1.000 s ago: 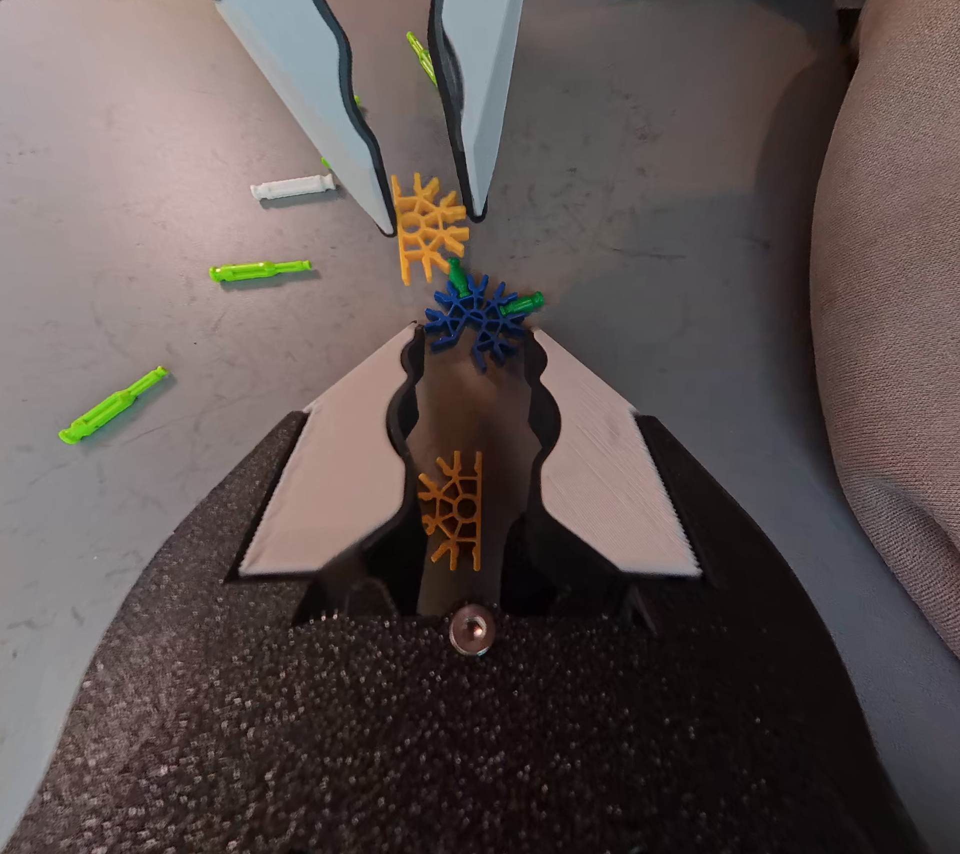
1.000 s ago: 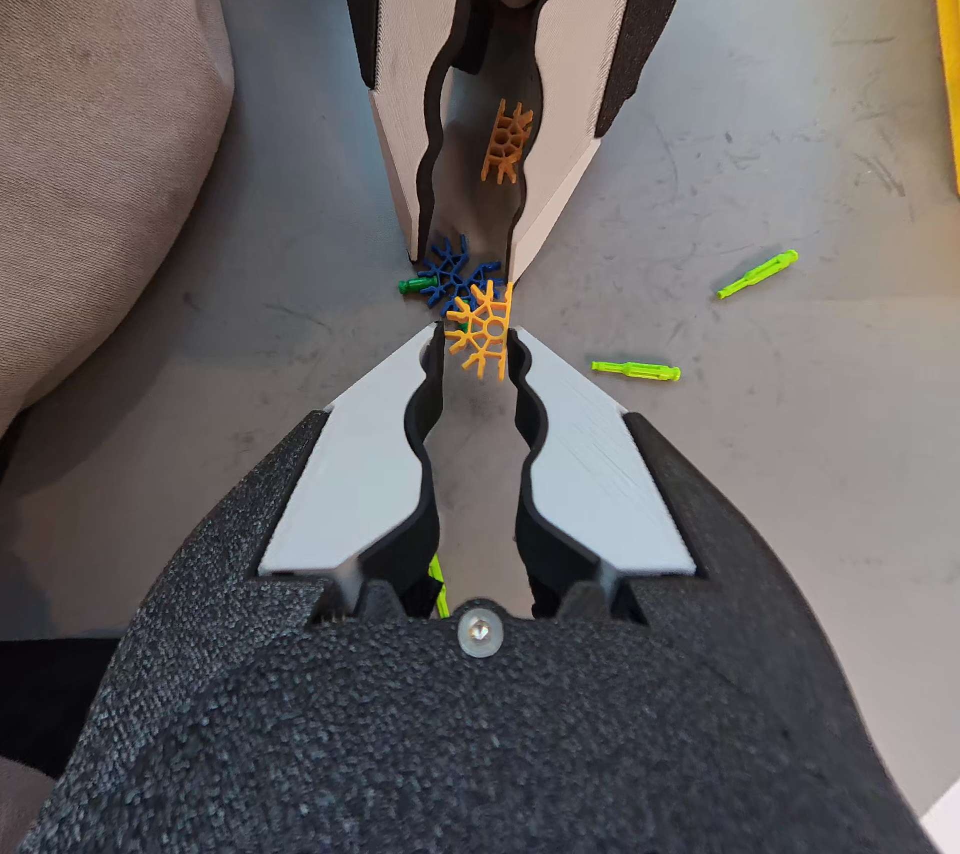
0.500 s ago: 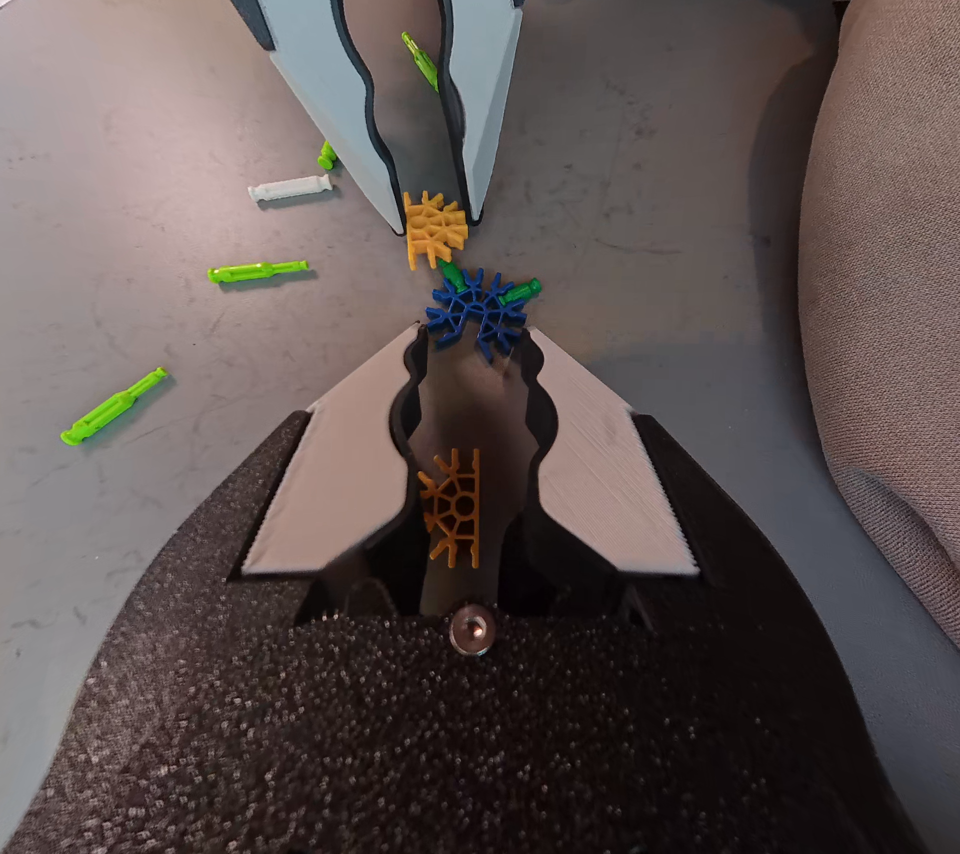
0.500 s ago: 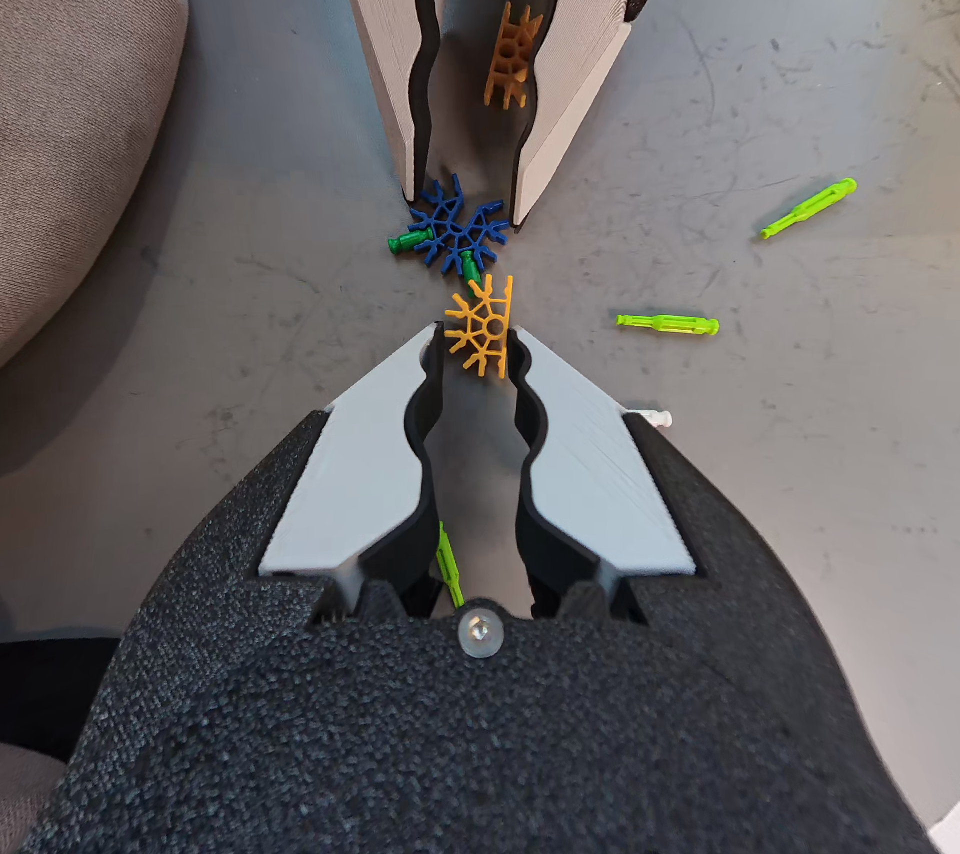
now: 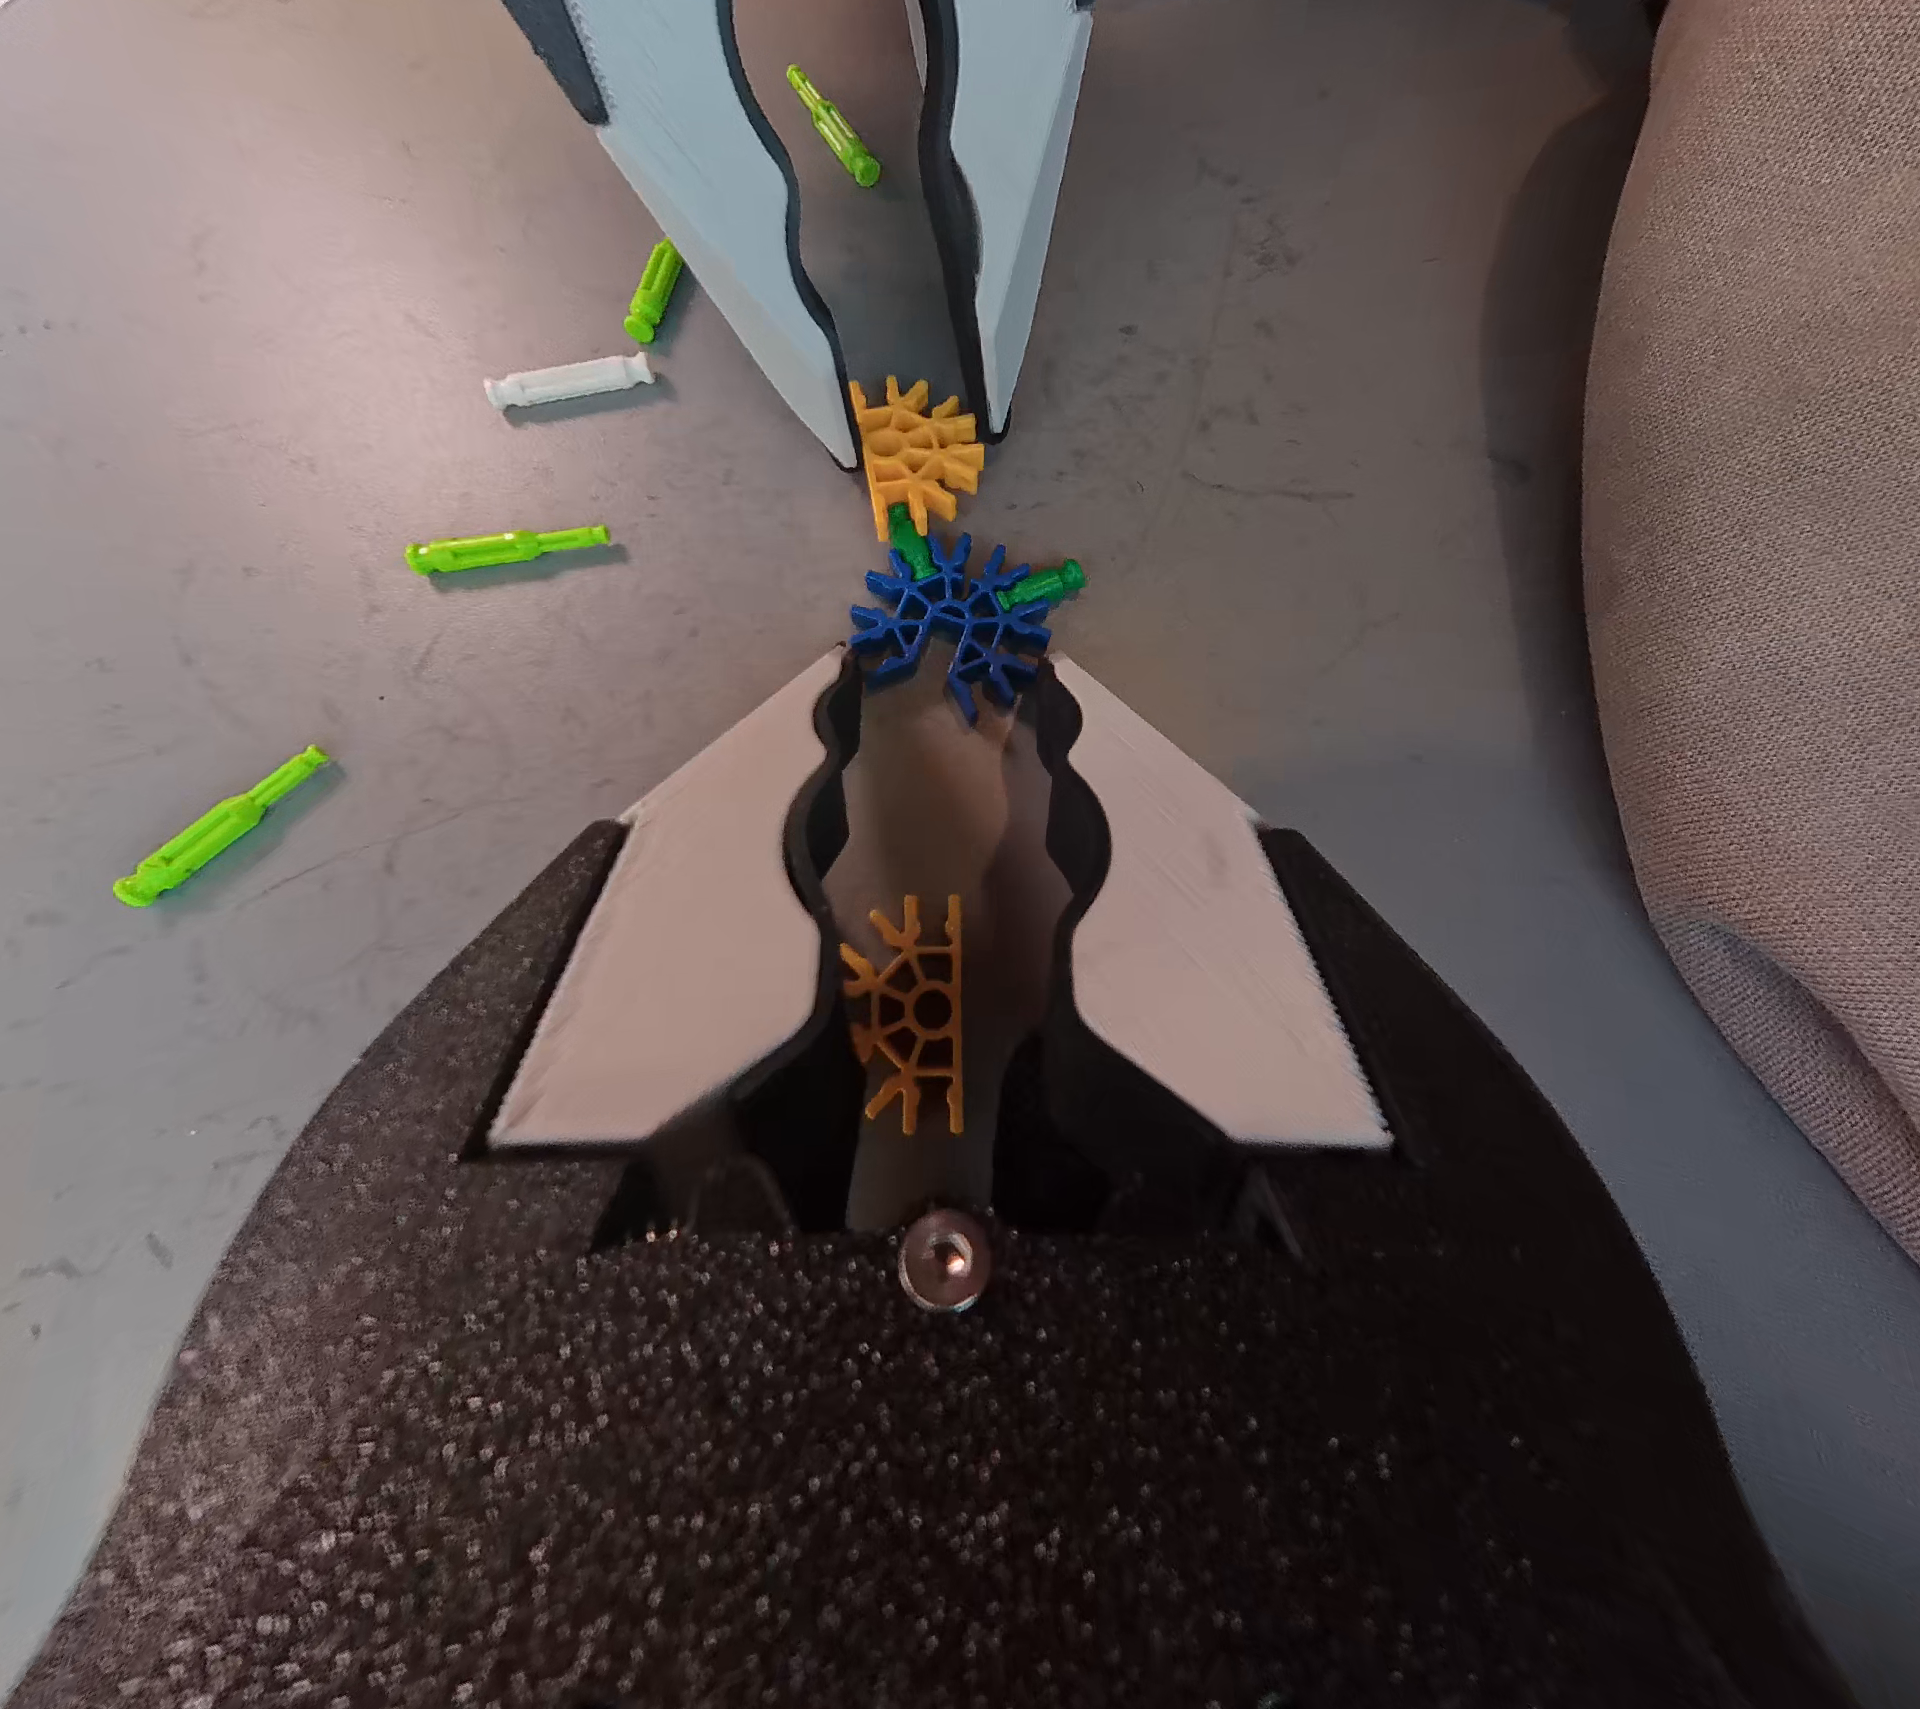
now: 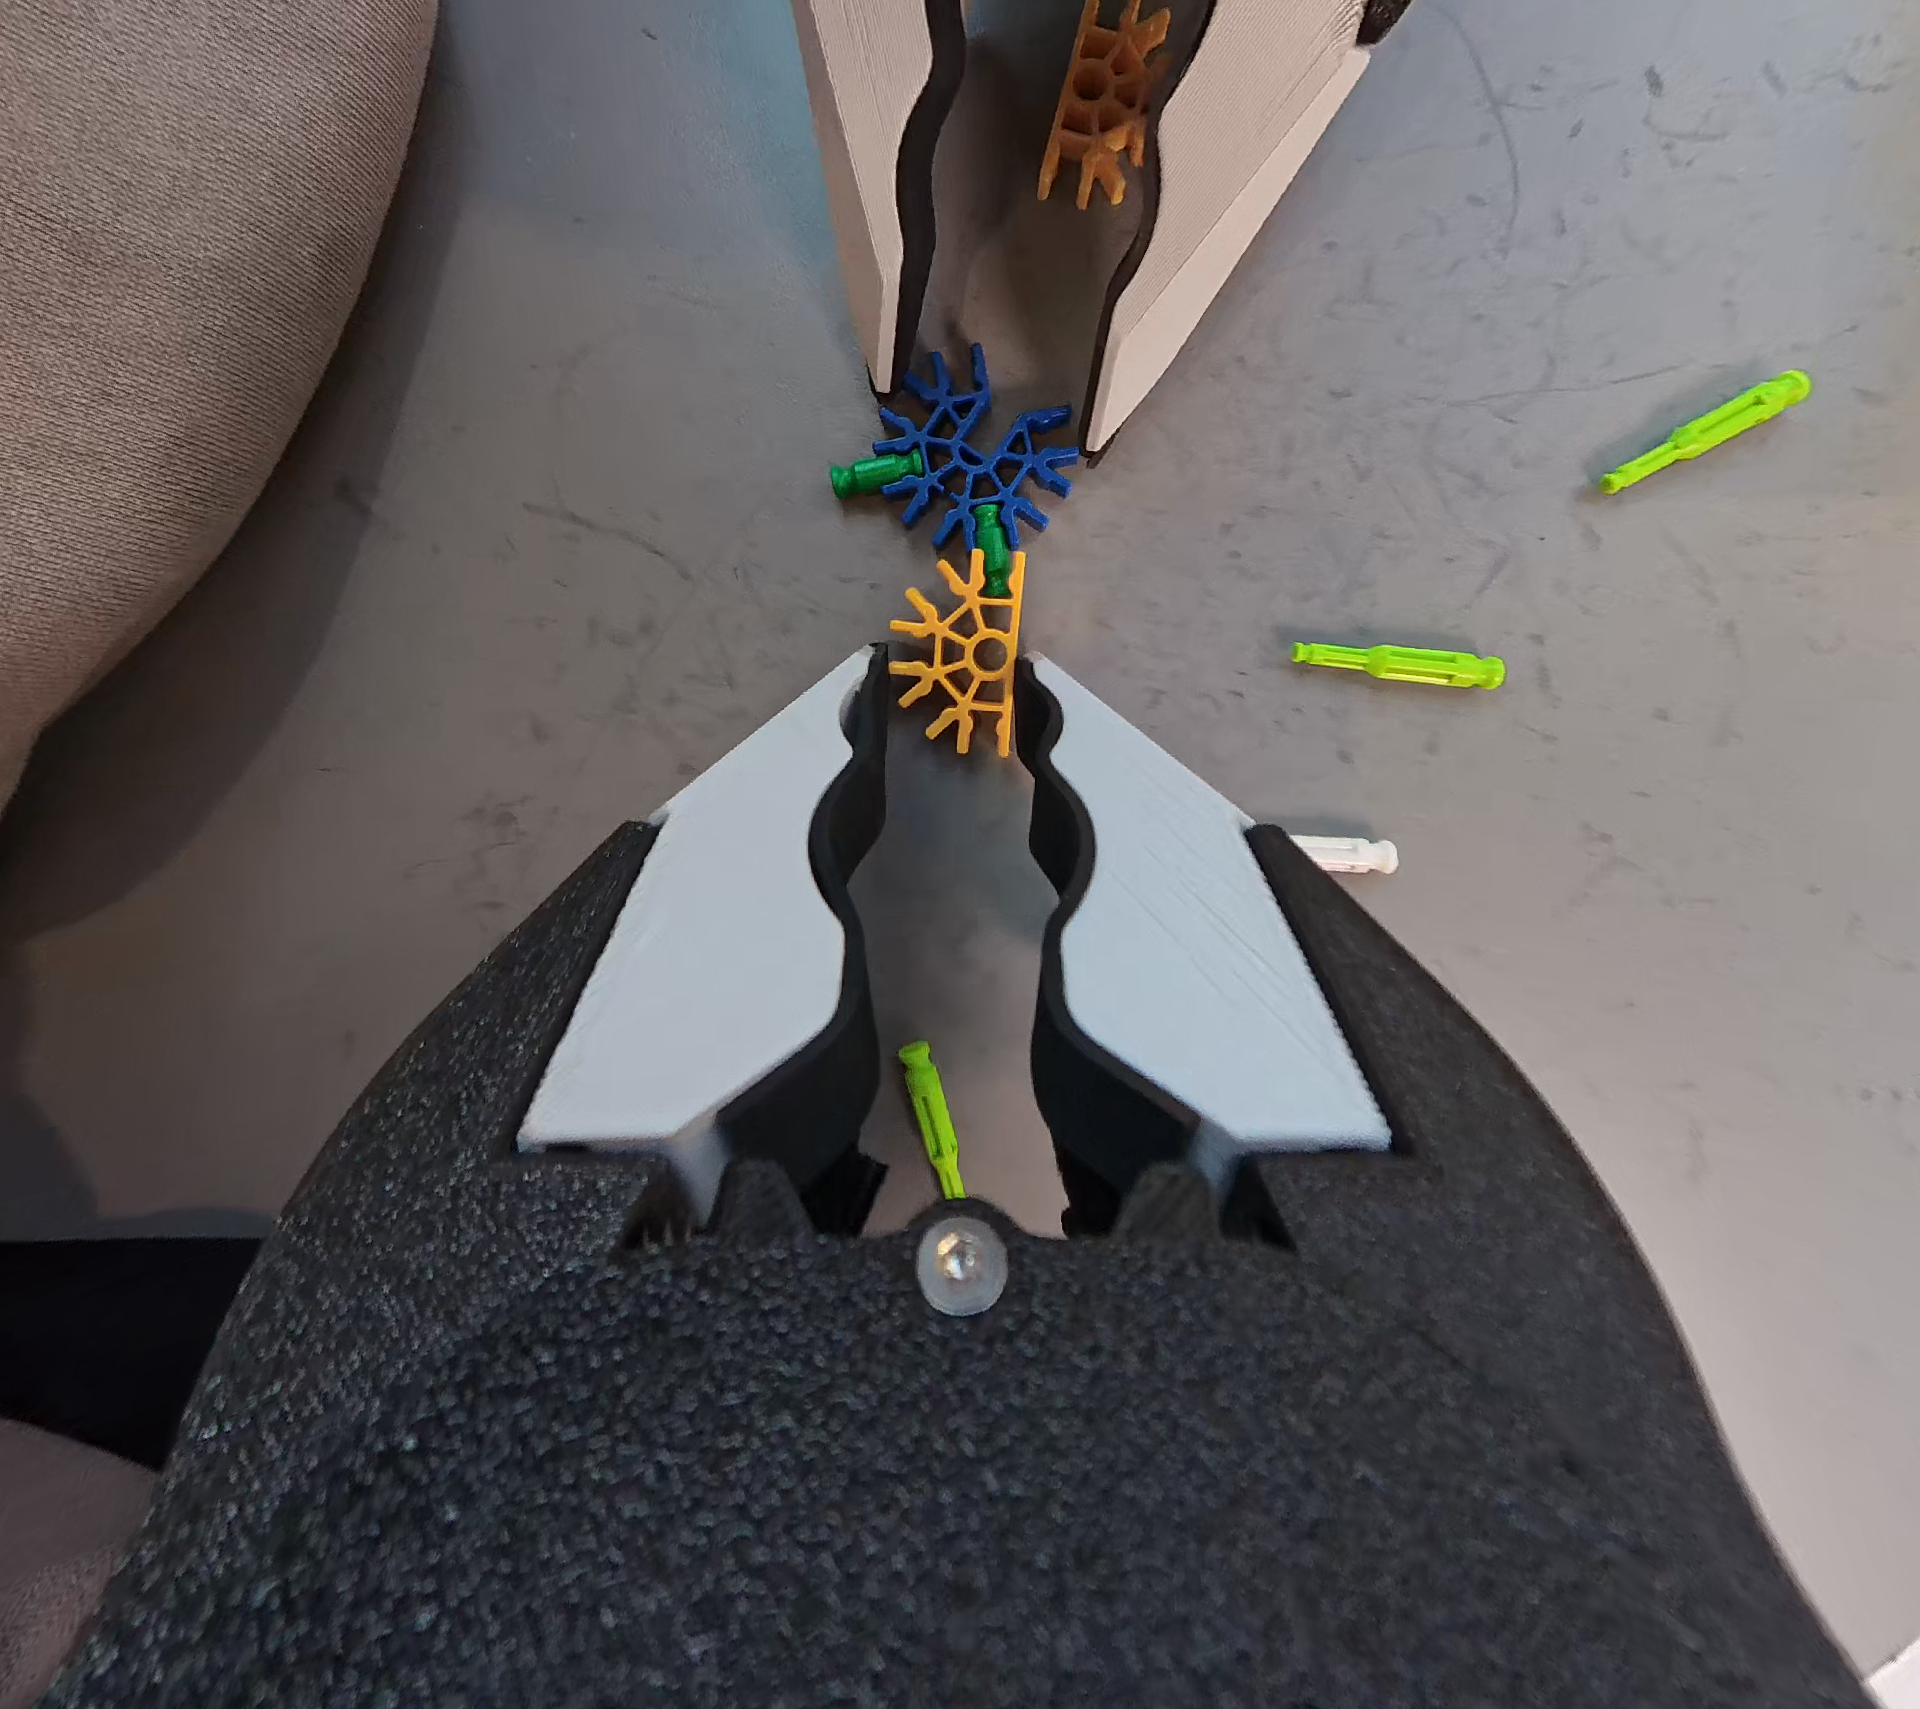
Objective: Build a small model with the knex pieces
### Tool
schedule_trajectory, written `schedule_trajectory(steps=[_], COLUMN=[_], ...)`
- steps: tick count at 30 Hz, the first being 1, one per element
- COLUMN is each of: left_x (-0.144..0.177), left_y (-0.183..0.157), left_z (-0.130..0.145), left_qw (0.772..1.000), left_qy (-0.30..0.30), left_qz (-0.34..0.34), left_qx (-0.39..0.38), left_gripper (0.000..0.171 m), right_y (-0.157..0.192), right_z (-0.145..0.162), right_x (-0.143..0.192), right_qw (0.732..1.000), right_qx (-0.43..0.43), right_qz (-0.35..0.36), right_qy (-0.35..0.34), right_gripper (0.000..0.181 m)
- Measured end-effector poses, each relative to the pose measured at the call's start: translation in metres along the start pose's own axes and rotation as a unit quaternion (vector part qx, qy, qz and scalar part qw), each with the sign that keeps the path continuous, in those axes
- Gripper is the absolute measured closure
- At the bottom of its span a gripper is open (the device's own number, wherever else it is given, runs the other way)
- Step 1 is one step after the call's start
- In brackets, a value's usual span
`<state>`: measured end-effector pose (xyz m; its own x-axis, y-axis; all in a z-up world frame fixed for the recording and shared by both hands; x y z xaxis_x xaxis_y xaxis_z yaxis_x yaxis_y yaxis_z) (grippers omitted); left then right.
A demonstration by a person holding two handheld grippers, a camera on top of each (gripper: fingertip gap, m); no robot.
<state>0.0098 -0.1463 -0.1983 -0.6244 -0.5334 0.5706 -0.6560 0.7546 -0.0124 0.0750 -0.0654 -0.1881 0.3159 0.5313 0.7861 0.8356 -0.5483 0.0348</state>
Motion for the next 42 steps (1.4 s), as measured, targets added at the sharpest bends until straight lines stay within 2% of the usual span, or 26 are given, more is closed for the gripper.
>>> schedule_trajectory(steps=[15, 20, 25, 31, 42], left_x=[0.000, 0.000, 0.000, 0.000, -0.001], left_y=[0.001, 0.002, 0.002, 0.002, 0.003], left_z=[0.000, 0.000, 0.000, 0.000, 0.000], left_qw=[1.000, 0.999, 0.999, 0.999, 0.999], left_qy=[0.001, 0.002, 0.002, 0.002, 0.001], left_qz=[0.025, 0.032, 0.032, 0.033, 0.036], left_qx=[-0.015, -0.016, -0.018, -0.021, -0.029], left_gripper=[0.139, 0.139, 0.139, 0.139, 0.139], right_y=[0.002, 0.004, 0.003, 0.000, 0.001], right_z=[-0.002, -0.011, -0.014, -0.012, -0.013], right_x=[-0.001, 0.007, 0.009, 0.002, -0.002], right_qw=[1.000, 1.000, 0.999, 0.999, 1.000], right_qx=[-0.006, -0.015, -0.018, -0.032, -0.023], right_qz=[-0.013, -0.015, -0.002, 0.003, 0.015], right_qy=[0.024, -0.017, -0.031, -0.021, 0.010], right_gripper=[0.157, 0.151, 0.165, 0.173, 0.174])
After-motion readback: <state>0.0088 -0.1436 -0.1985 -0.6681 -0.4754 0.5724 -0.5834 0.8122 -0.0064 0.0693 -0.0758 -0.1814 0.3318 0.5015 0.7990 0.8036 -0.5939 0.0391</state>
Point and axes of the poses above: each gripper's, where its closed fingertips meet, x back along the fingers, z out of its underside, y = z × x across the jaws, the point moved 5 cm from there along x, back along the fingers, and after that the axes turned 6 degrees about -y, right-handed, at the moved point
